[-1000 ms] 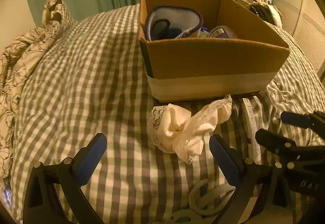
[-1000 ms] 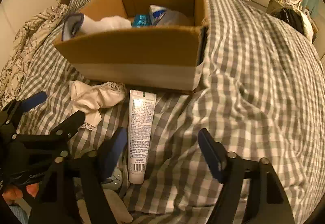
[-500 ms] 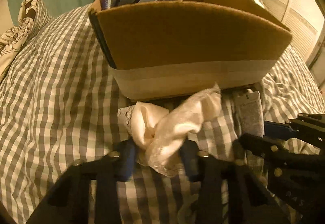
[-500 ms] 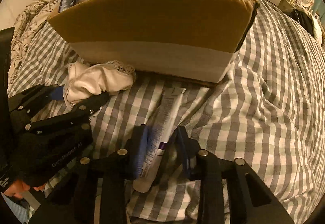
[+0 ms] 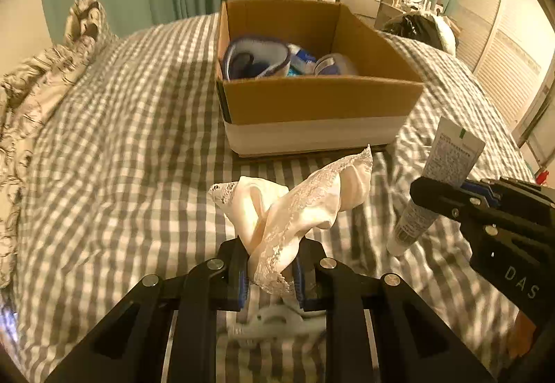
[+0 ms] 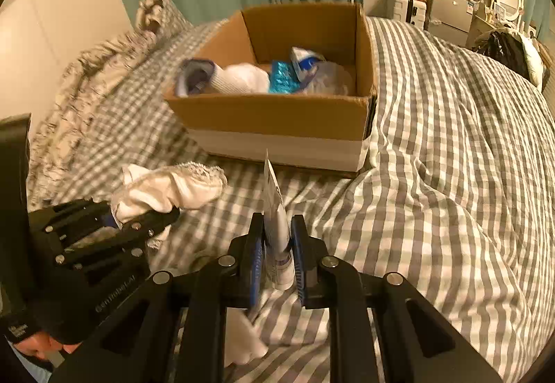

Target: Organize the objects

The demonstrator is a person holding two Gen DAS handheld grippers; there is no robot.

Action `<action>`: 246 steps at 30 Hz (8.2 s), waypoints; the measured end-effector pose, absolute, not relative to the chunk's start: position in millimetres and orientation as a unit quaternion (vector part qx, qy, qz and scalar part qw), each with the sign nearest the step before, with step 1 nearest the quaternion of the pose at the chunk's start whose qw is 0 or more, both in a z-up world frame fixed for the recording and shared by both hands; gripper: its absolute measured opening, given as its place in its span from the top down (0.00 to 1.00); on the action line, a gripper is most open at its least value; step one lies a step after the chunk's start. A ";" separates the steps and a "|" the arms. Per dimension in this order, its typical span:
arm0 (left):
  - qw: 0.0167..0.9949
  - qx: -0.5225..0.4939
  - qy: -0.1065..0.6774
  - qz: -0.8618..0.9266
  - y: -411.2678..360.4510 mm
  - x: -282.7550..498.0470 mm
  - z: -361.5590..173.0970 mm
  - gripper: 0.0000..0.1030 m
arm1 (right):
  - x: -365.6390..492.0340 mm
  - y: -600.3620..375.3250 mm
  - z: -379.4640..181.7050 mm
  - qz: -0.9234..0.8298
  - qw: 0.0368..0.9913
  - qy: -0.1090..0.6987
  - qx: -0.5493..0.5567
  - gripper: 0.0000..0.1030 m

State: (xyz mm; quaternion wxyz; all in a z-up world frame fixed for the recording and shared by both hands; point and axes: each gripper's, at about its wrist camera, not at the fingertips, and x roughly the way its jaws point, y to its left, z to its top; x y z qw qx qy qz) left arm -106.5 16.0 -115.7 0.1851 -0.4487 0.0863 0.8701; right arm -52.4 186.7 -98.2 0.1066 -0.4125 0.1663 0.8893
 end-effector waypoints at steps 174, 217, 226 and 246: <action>0.219 -0.392 0.082 0.890 43.9 -133.0 -9.2 0.87 | -45.5 205.6 6.7 0.927 0.105 0.089 -0.350 0.39; 0.196 -0.370 0.091 0.903 73.9 -243.2 29.0 0.40 | -123.3 320.6 56.2 0.932 0.161 0.129 -0.297 0.22; 0.199 -0.268 0.075 0.940 42.6 -158.7 114.0 0.13 | -36.2 284.7 122.6 0.945 0.189 0.110 -0.243 0.09; 0.174 -0.177 0.064 0.967 17.6 -28.4 110.4 0.00 | 64.8 222.9 102.7 0.955 0.222 0.081 -0.180 0.00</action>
